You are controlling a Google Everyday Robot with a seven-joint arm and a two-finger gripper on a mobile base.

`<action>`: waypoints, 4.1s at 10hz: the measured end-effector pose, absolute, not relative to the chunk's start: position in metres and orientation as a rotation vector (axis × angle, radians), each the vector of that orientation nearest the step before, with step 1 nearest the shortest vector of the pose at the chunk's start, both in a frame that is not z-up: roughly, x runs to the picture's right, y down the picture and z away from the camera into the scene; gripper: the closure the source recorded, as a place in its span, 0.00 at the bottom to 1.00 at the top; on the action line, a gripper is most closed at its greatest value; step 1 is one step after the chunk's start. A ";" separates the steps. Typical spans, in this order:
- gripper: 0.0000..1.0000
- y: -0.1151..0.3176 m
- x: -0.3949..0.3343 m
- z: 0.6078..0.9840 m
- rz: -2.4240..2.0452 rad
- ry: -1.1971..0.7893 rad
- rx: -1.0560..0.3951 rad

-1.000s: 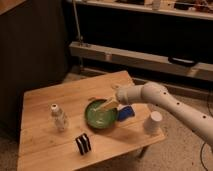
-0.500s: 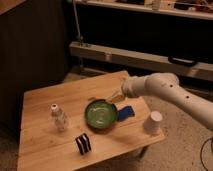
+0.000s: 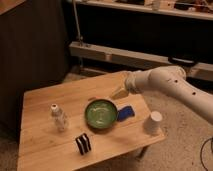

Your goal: Place the ceramic cup over the eraser

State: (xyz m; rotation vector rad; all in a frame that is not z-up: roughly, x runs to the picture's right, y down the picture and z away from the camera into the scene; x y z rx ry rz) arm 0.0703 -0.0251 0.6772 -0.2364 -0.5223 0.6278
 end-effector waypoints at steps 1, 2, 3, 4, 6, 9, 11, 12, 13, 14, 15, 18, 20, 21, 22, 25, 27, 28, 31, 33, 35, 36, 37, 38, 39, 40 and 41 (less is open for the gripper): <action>0.20 -0.023 0.073 0.682 0.606 -0.494 -0.251; 0.20 -0.015 0.077 0.691 0.593 -0.451 -0.277; 0.20 -0.005 0.085 0.701 0.590 -0.418 -0.291; 0.20 0.008 0.096 0.714 0.592 -0.378 -0.306; 0.20 0.035 0.112 0.738 0.587 -0.292 -0.334; 0.20 0.053 0.157 0.751 0.603 -0.165 -0.328; 0.20 0.050 0.184 0.745 0.633 -0.128 -0.318; 0.20 0.050 0.194 0.745 0.648 -0.117 -0.322; 0.20 0.053 0.199 0.747 0.657 -0.113 -0.338; 0.20 0.058 0.204 0.750 0.663 -0.112 -0.355; 0.20 0.070 0.207 0.758 0.659 -0.114 -0.387; 0.20 0.096 0.209 0.774 0.647 -0.110 -0.451; 0.20 0.116 0.225 0.781 0.666 -0.089 -0.486; 0.20 0.124 0.235 0.782 0.689 -0.081 -0.495; 0.20 0.124 0.237 0.782 0.693 -0.080 -0.494; 0.20 0.125 0.237 0.782 0.693 -0.080 -0.495; 0.20 0.124 0.235 0.782 0.690 -0.083 -0.495; 0.20 0.124 0.235 0.782 0.691 -0.081 -0.495; 0.20 0.123 0.235 0.785 0.689 -0.053 -0.491; 0.20 0.108 0.235 0.796 0.679 0.029 -0.490; 0.20 0.108 0.264 0.795 0.714 0.053 -0.484; 0.20 0.111 0.281 0.794 0.738 0.047 -0.484; 0.20 0.114 0.295 0.791 0.761 0.040 -0.483; 0.20 0.122 0.321 0.788 0.799 0.032 -0.489; 0.20 0.126 0.335 0.785 0.824 0.014 -0.500; 0.20 0.129 0.343 0.781 0.840 -0.005 -0.512; 0.20 0.131 0.346 0.778 0.853 -0.035 -0.526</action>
